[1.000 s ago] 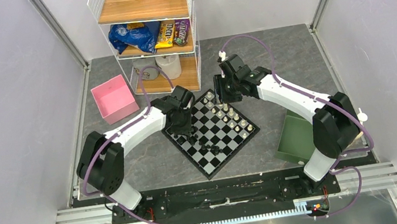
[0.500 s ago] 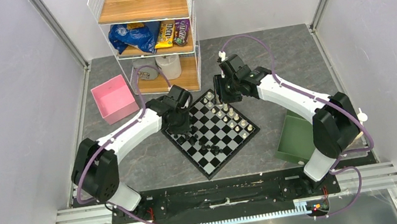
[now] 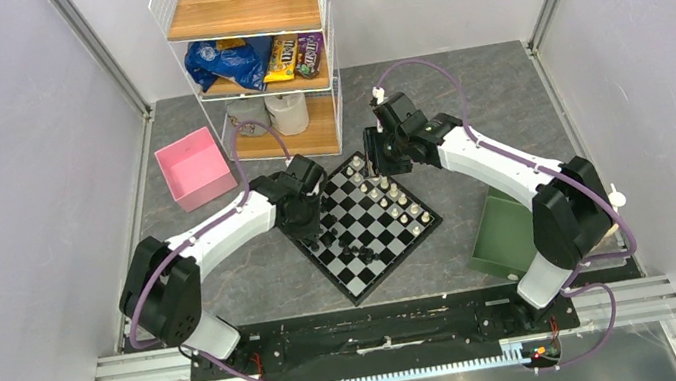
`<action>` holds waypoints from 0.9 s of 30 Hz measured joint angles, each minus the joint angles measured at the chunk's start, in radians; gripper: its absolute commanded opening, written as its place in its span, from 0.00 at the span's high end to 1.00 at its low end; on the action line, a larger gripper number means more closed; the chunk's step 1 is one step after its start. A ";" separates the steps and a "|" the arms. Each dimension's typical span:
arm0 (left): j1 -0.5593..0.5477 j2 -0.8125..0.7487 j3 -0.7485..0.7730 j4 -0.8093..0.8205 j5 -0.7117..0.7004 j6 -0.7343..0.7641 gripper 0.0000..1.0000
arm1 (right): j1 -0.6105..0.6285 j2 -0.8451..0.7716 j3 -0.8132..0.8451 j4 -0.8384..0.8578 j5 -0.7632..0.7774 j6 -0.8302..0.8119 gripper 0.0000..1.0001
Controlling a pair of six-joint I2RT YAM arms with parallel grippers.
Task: Set up the chess pieces on the board
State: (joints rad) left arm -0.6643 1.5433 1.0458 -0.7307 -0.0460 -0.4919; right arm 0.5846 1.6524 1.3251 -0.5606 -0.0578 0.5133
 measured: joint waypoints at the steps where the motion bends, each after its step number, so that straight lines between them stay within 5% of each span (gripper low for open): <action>1: -0.002 0.000 -0.005 0.000 0.000 -0.001 0.89 | 0.000 0.000 0.000 0.000 0.000 0.000 0.45; 15: -0.008 0.000 -0.019 0.004 -0.006 -0.017 0.85 | 0.000 0.000 0.000 0.000 -0.015 0.003 0.45; 27: -0.008 0.000 -0.019 0.005 -0.005 -0.017 0.69 | 0.000 0.000 0.000 0.000 -0.016 0.003 0.45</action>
State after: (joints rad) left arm -0.6720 1.5436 1.0271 -0.7261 -0.0513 -0.5087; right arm 0.5846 1.6527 1.3247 -0.5606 -0.0734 0.5163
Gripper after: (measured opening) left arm 0.289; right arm 0.550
